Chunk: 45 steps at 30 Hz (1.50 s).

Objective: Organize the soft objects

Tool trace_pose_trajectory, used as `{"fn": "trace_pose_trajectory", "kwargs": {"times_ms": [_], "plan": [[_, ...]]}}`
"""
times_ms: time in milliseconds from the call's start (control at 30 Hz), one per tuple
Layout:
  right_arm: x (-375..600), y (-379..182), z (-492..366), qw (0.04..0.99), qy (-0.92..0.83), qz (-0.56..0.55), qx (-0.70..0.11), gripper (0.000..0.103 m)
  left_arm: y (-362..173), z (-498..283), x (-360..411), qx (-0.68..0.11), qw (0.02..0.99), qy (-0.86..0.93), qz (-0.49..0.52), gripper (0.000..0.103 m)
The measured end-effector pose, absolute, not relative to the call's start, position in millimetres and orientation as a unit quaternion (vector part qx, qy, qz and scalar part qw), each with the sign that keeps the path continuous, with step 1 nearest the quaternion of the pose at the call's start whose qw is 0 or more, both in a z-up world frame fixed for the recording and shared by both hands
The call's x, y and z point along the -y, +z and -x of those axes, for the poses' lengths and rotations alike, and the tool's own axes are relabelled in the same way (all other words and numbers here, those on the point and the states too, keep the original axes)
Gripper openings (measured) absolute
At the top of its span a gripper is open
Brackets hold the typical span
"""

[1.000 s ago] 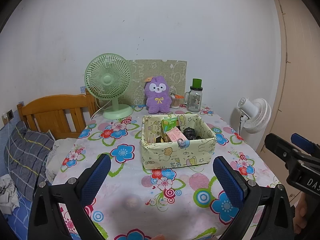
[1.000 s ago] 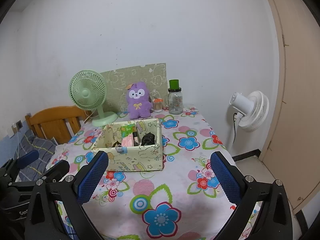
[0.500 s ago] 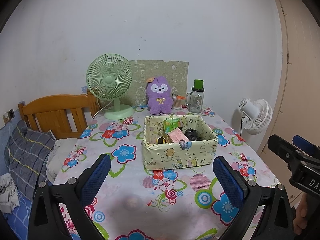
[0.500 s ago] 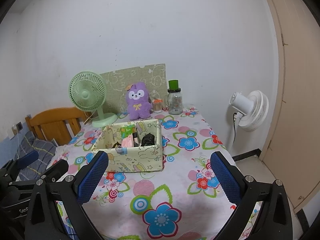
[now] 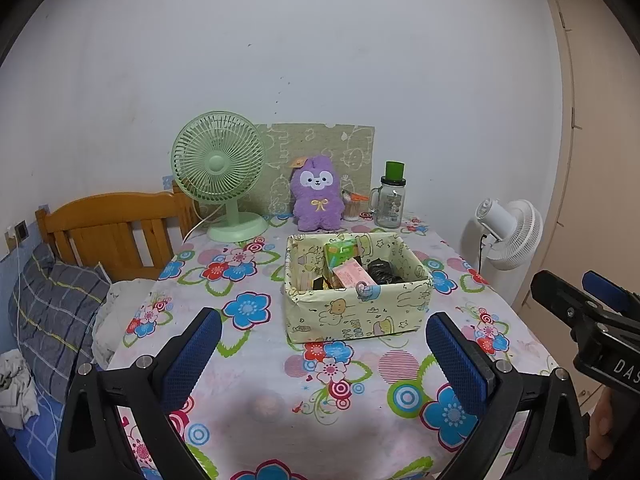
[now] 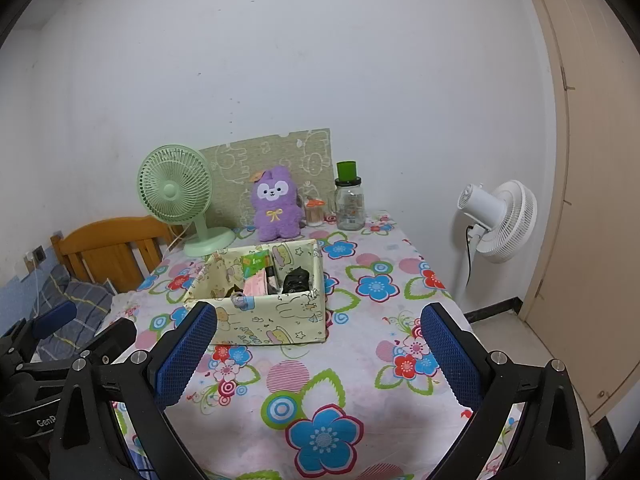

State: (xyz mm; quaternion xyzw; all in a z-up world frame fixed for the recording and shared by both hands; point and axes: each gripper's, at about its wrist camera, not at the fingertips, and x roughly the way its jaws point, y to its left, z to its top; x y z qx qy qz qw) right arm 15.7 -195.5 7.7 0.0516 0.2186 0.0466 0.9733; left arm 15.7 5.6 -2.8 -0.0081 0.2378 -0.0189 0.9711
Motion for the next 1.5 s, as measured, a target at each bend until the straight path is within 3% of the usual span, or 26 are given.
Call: {"fn": "trace_pose_trajectory", "kwargs": {"times_ms": [1500], "plan": [[193.2,12.0,-9.7,0.974,0.057,-0.045,-0.215,0.103,3.6,-9.6,-6.6,-0.232,0.972,-0.024,0.009,0.103]]}}
